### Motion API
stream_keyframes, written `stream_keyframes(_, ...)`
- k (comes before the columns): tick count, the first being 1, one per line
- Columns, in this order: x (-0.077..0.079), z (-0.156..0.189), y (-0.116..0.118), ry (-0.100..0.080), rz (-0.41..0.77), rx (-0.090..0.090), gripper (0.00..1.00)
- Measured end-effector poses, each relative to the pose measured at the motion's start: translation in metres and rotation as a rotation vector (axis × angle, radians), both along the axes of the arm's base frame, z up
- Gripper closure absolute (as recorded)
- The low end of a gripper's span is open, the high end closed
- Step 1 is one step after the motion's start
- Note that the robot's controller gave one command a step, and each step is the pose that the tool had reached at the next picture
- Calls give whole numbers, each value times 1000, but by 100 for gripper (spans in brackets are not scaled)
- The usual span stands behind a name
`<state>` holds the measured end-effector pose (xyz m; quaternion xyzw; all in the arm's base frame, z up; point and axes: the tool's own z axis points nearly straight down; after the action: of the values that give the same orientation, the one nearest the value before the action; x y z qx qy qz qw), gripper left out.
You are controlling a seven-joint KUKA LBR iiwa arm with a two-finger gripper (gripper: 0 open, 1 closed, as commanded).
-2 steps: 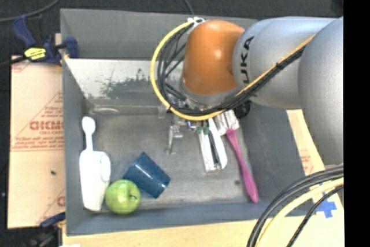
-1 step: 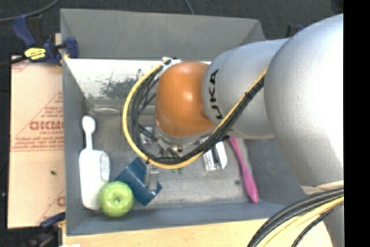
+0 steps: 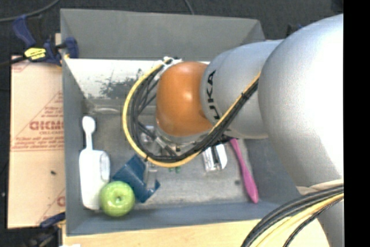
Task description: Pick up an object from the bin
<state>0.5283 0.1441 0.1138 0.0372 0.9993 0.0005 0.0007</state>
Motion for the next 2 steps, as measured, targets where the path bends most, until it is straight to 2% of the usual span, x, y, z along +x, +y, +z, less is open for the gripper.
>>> stream_keyframes(1, -45, 12, 7, 4, -115, 2, 0)
stream_keyframes(2, 4, -45, -10, -3, -252, 1, 0)
